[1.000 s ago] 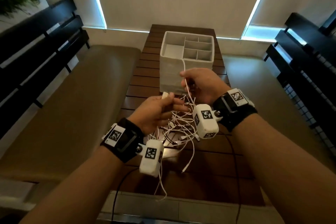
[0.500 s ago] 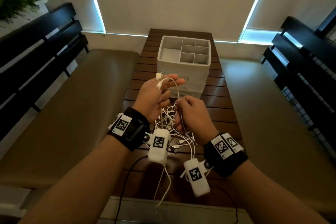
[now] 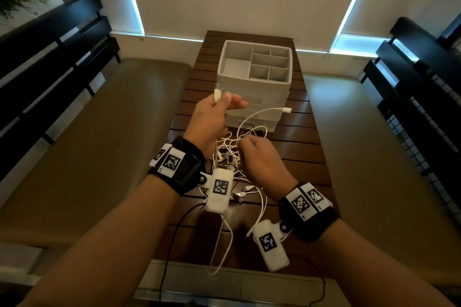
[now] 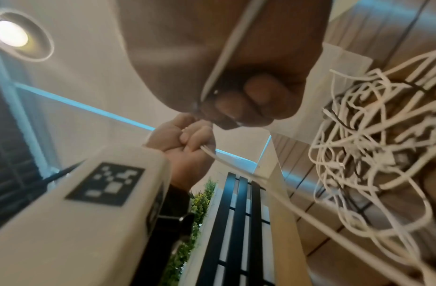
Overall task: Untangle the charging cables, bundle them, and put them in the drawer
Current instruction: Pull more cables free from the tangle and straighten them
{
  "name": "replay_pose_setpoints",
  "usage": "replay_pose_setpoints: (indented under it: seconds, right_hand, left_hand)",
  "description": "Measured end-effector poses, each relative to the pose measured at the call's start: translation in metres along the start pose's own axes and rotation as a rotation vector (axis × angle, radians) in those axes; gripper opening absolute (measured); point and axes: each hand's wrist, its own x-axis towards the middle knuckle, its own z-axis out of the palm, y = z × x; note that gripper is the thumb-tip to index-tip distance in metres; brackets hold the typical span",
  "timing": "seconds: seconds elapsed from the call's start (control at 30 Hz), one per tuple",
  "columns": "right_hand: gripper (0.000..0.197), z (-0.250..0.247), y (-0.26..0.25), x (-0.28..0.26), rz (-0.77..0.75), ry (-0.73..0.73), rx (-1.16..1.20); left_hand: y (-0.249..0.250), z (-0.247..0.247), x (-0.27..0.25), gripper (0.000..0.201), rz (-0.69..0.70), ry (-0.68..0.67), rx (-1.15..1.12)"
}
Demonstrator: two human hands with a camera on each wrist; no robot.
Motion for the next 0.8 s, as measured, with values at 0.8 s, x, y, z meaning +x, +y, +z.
replay_pose_setpoints:
  seconds: [0.8]
  right_hand:
    - [0.034,-0.030,-0.024,0.018,-0.403,0.122,-0.109]
  left_hand:
    - [-0.010,-0.001,0.002,0.038,-0.124,-0.040,-0.059]
